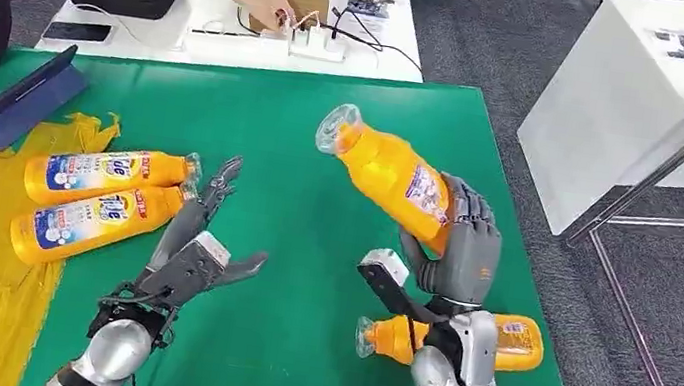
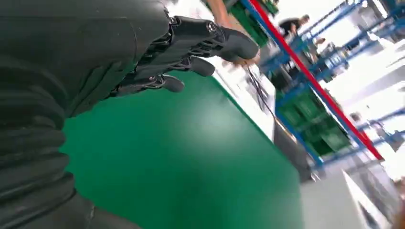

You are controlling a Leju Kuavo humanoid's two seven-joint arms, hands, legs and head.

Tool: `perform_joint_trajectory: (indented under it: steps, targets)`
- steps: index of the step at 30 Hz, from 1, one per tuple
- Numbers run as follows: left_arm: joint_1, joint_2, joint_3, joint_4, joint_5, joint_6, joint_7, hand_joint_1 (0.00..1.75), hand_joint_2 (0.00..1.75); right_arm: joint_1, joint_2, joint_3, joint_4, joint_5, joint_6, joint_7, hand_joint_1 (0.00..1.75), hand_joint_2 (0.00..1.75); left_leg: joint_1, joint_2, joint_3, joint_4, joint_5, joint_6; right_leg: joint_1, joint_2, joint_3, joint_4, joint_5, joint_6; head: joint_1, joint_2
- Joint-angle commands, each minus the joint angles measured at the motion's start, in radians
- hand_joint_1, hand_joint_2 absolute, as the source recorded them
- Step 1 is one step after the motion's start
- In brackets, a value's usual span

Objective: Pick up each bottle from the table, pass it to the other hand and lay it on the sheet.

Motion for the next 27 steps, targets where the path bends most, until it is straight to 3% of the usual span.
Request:
perform_joint_trajectory:
  steps: [1,5,9,17,19,27]
  targets:
    - [-0.001,0.036,-0.018,-0.024,0.025,-0.015,-0.004,0.00,1.75,0.016,0.048,-0.033,-0.117,0.051,-0.022,-0.023,1.75,1.75,0.000,0.003,0.006,0.001,-0.003,0.000,0.000,0.003,0.005,0.001,-0.002,-0.003,0.000,0.000]
    - [0.002,0.050,-0.028,-0.044,0.067,-0.045,-0.008,0.00,1.75,0.018,0.041,-0.003,-0.120,-0.032,-0.017,-0.073,1.75,1.75,-0.001,0.001,0.004,0.000,-0.002,0.000,-0.001,0.002,0.003,0.000,-0.001,-0.002,0.000,0.000]
    - [-0.008,0.052,-0.038,-0.049,0.092,-0.067,-0.018,0.00,1.75,0.009,0.031,0.082,-0.101,-0.223,0.154,-0.132,1.75,1.75,0.000,0.003,0.006,0.000,-0.003,0.000,0.000,0.003,0.005,0.000,-0.002,-0.003,0.000,0.000]
    - [-0.010,0.053,-0.040,-0.051,0.092,-0.067,-0.018,0.00,1.75,0.005,0.036,0.087,-0.086,-0.223,0.152,-0.132,1.75,1.75,0.000,0.002,0.005,0.000,-0.002,0.000,0.000,0.002,0.004,-0.001,-0.001,-0.002,0.000,0.000]
    - [-0.013,0.055,-0.045,-0.052,0.115,-0.084,-0.025,0.00,1.75,0.001,0.026,0.118,-0.076,-0.269,0.224,-0.163,1.75,1.75,-0.001,0.002,0.003,0.000,-0.001,0.000,0.000,0.002,0.002,-0.001,-0.001,-0.002,0.000,0.000]
    - [-0.019,0.053,-0.058,-0.086,0.159,-0.106,-0.040,0.00,1.75,-0.046,0.026,0.259,0.130,-0.196,0.300,-0.157,1.75,1.75,0.000,0.002,0.003,-0.001,-0.001,0.000,0.001,0.002,0.002,-0.001,0.000,-0.002,0.000,0.000]
